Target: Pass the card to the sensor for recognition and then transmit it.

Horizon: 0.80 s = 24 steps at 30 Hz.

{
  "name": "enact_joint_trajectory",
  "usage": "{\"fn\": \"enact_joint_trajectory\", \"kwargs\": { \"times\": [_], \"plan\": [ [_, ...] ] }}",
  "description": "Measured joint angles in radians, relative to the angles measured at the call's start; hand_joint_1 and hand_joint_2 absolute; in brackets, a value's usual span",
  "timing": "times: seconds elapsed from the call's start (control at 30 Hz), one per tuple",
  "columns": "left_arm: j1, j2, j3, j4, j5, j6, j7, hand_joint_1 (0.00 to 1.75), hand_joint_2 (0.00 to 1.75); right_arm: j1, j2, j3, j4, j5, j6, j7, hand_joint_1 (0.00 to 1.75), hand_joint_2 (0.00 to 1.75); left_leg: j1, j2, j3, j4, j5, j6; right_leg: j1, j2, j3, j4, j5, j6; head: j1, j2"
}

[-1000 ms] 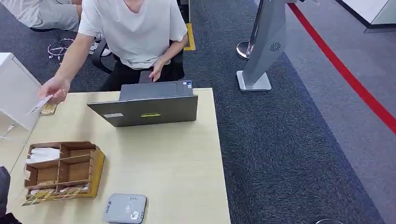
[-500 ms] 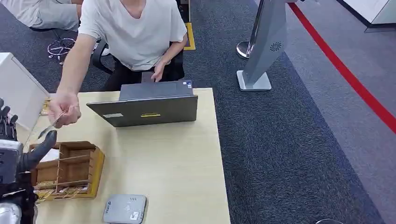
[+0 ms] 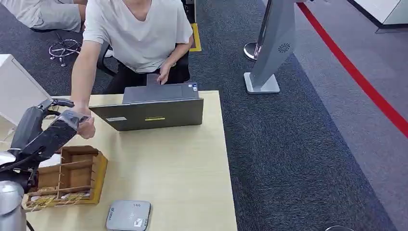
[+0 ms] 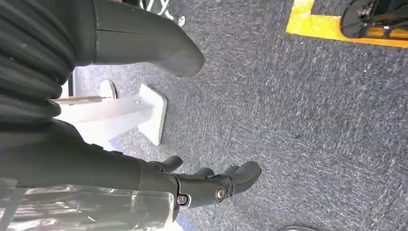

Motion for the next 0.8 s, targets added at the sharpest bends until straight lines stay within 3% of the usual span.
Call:
{"fn": "enact_joint_trajectory", "kwargs": {
  "times": [0.43, 0.8],
  "plan": [
    [-0.128, 0.13, -0.143, 0.014, -0.231, -0.191, 0.208, 1.75, 1.75, -0.055, 0.0, -0.07, 0.056, 0.071, 0.027, -0.021, 0.0, 1.75, 0.0, 0.0, 0.004, 0.0, 0.002, -0.001, 0.0, 0.0, -0.002, 0.003, 0.001, -0.001, 0.0, 0.0],
    [-0.209, 0.177, -0.249, 0.014, -0.463, -0.294, 0.341, 1.75, 1.75, -0.072, 0.0, -0.098, 0.069, 0.088, 0.062, -0.018, 0.0, 1.75, 0.0, 0.0, 0.005, 0.0, 0.003, -0.004, 0.0, 0.0, -0.003, 0.004, 0.002, -0.003, -0.001, 0.0]
  ]
}}
